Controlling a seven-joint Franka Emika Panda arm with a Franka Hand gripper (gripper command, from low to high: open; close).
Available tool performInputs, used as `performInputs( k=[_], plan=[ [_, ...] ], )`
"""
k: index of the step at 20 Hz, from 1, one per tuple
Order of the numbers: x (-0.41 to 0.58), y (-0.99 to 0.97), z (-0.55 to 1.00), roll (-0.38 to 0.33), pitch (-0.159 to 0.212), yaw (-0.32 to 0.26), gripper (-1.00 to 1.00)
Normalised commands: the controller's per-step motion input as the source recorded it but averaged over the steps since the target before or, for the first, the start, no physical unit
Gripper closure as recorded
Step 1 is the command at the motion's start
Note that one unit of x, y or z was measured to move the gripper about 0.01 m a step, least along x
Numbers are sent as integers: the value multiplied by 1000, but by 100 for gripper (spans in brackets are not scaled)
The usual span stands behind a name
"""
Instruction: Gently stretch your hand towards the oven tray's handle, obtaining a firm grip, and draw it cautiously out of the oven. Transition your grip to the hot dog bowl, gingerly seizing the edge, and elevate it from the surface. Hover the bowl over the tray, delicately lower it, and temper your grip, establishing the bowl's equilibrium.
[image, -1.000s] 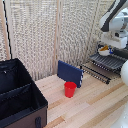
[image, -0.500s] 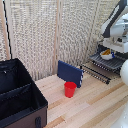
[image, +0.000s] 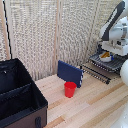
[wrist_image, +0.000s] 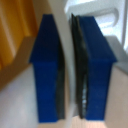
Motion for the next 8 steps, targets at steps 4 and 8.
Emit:
performInputs(
  k=[4, 8],
  plan=[
    [211, 3, 426, -1, 58, 33, -100],
    [251, 46, 484, -48, 92, 53, -100]
  ],
)
